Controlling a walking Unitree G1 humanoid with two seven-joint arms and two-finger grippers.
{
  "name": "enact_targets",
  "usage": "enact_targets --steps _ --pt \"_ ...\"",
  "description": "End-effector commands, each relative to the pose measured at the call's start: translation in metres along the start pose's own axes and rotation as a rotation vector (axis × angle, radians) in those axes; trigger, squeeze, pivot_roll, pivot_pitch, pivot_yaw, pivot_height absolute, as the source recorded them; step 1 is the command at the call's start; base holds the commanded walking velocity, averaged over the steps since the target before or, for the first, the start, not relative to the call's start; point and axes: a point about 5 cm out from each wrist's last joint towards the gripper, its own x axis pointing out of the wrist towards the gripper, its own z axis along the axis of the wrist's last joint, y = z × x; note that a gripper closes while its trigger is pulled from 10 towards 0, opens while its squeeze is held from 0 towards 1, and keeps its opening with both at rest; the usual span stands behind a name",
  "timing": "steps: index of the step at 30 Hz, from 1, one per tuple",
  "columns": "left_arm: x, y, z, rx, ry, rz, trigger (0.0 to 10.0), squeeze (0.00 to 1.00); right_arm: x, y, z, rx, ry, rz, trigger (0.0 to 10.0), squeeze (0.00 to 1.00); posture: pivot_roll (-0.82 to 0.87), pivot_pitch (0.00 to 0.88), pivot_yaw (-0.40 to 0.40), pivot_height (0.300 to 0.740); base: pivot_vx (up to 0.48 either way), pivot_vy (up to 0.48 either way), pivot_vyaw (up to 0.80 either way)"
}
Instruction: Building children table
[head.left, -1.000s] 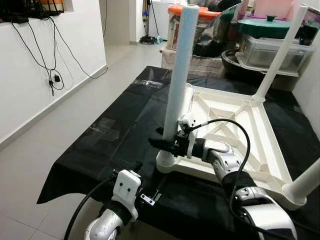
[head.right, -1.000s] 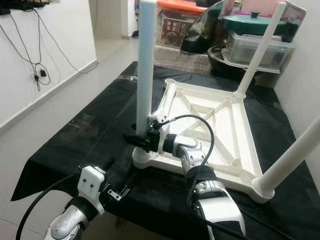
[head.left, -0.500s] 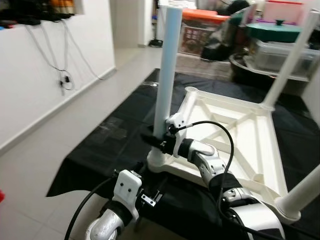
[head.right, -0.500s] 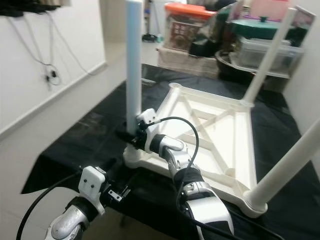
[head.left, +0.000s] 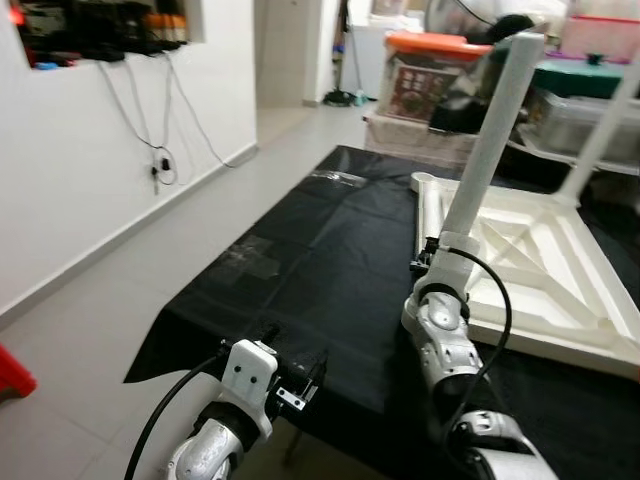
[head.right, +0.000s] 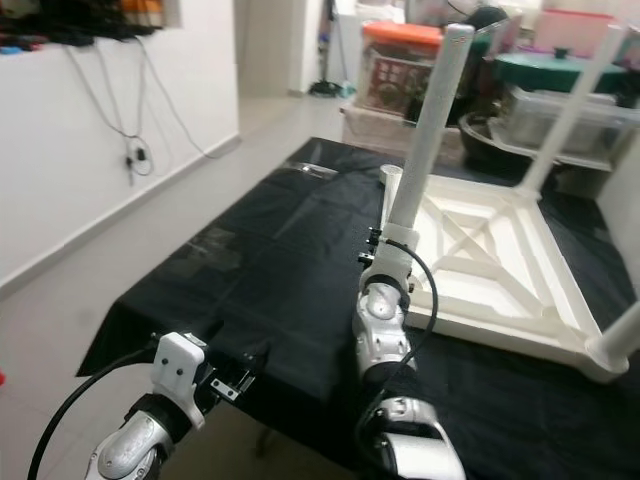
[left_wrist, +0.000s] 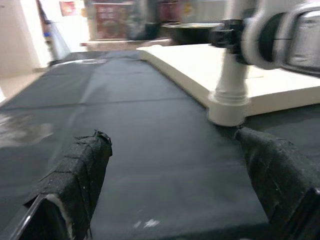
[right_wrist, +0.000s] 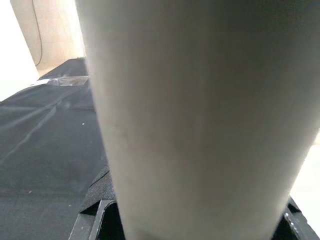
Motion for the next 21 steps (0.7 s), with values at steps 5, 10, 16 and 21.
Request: enact_targets --steps 5,10,16,21 --pt "0.000 -0.002 -0.001 -0.001 0.007 -0.007 10.0 0.00 -0.006 0.024 -0.009 0.048 0.016 0.192 10.0 1.00 0.20 0.000 -0.073 0.740 0.000 0.000 0.00" --pt "0.000 -0.003 -0.001 -0.004 0.008 -0.006 10.0 0.00 -0.006 0.030 -0.004 0.107 -0.034 0.331 10.0 0.00 0.19 0.000 -0.070 0.740 0.000 0.000 0.00" --pt "0.001 -0.003 -0.001 -0.005 0.008 -0.006 10.0 0.00 -0.007 0.032 -0.002 0.087 -0.065 0.409 10.0 0.00 0.19 0.000 -0.072 0.740 0.000 0.000 0.00" --pt "0.001 -0.002 -0.001 -0.005 0.006 -0.007 10.0 0.00 -0.023 0.045 -0.002 0.049 0.078 1.125 10.0 0.00 0.19 0.000 -0.074 0.740 0.000 0.000 0.00"
